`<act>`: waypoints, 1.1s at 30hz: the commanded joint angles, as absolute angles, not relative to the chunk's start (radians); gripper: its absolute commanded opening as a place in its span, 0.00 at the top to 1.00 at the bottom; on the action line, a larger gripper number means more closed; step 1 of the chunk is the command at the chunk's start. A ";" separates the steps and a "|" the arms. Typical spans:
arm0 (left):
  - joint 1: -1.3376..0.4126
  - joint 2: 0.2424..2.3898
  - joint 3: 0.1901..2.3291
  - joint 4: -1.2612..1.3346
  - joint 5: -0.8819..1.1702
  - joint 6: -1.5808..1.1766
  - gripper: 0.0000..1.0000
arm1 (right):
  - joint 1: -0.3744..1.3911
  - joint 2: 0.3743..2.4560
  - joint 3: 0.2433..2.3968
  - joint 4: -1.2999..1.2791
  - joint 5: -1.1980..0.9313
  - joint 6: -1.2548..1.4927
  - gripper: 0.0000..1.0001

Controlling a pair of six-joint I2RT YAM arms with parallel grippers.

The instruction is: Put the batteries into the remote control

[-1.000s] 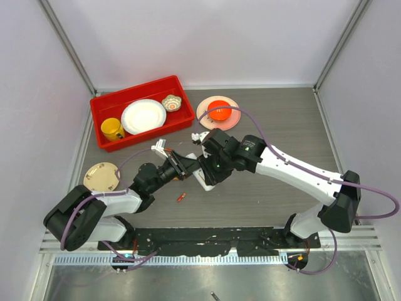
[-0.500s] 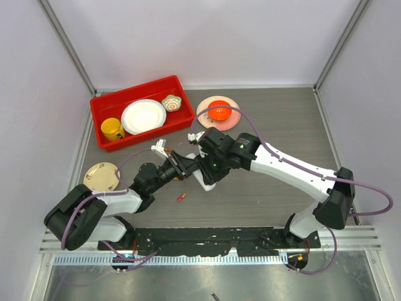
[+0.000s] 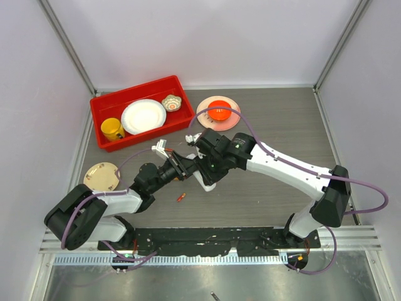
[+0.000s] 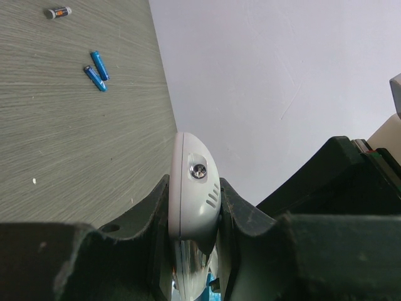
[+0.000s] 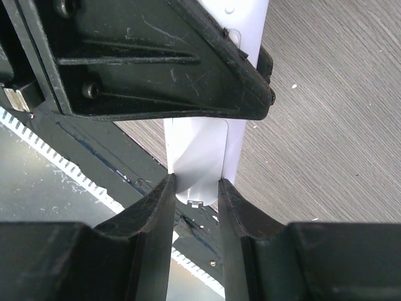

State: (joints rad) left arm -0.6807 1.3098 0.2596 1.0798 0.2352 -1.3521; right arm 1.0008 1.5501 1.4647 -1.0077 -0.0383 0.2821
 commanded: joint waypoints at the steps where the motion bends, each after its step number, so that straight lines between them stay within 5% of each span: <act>1: -0.698 1.307 0.296 1.184 0.271 -1.358 1.00 | 1.003 1.559 1.502 -1.005 -0.003 0.259 0.99; 7: -0.704 1.316 0.293 1.209 0.276 -1.364 1.00 | 1.002 1.574 1.502 -1.005 0.043 0.249 0.98; 10: -0.706 1.316 0.291 1.219 0.275 -1.364 1.00 | 1.003 1.574 1.502 -1.003 0.041 0.245 0.83; 16: -0.706 1.315 0.287 1.221 0.267 -1.364 1.00 | 1.002 1.566 1.503 -1.003 0.043 0.252 0.71; 33: -0.706 1.328 0.290 1.221 0.261 -1.364 1.00 | 1.002 1.548 1.505 -1.005 0.040 0.256 0.55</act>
State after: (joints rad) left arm -0.6930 1.3312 0.2596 1.1027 0.2310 -1.3521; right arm 1.0065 1.5669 1.4673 -1.0218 -0.0025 0.2649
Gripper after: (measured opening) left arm 0.304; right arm 0.433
